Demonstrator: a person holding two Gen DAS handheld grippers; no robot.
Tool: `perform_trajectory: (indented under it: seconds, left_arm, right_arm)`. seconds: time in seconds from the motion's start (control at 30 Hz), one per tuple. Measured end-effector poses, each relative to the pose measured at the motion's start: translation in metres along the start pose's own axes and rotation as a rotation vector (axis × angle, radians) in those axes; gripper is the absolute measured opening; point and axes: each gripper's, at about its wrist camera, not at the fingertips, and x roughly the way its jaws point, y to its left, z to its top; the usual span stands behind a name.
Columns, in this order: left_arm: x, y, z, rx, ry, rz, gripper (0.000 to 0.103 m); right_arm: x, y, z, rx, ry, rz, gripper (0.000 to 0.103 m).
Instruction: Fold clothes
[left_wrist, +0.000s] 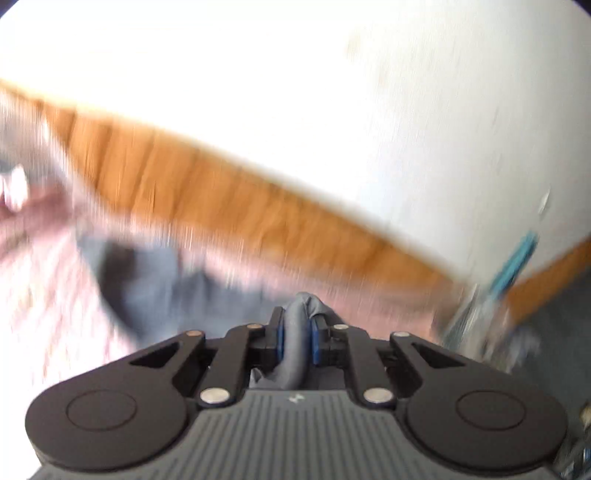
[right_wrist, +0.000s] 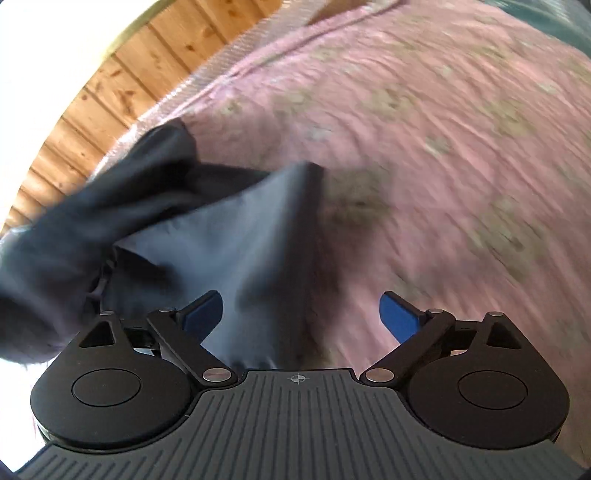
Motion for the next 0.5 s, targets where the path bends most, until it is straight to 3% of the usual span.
perform_trajectory:
  seconds: [0.07, 0.1, 0.17, 0.23, 0.37, 0.4, 0.43, 0.5]
  left_arm:
    - [-0.037, -0.007, 0.058, -0.004, -0.144, -0.029, 0.011]
    - [-0.055, -0.011, 0.087, -0.007, -0.217, -0.044, 0.011]
    - [-0.093, -0.016, 0.139, -0.011, -0.351, -0.074, 0.011]
    - [-0.136, -0.014, 0.158, -0.008, -0.439, -0.074, 0.011]
    - [-0.194, 0.023, 0.132, -0.091, -0.476, 0.079, 0.011]
    - [-0.205, 0.037, 0.119, -0.124, -0.467, 0.127, 0.011]
    - [-0.210, 0.055, 0.099, -0.167, -0.435, 0.185, 0.011]
    - [-0.220, 0.101, 0.043, -0.302, -0.334, 0.309, 0.011]
  right_arm:
    - [0.016, 0.018, 0.010, -0.050, 0.035, 0.079, 0.053]
    - [0.016, 0.030, 0.017, -0.084, 0.024, 0.142, 0.015]
    - [-0.011, 0.060, 0.035, -0.180, -0.099, 0.187, 0.009]
    - [-0.046, 0.086, 0.055, -0.247, -0.238, 0.218, 0.003]
    - [-0.140, 0.114, 0.080, -0.395, -0.514, 0.206, 0.002]
    - [-0.157, 0.121, 0.076, -0.468, -0.544, 0.189, 0.002]
    - [-0.161, 0.124, 0.067, -0.542, -0.517, 0.178, 0.002]
    - [-0.153, 0.126, 0.043, -0.676, -0.400, 0.138, 0.002]
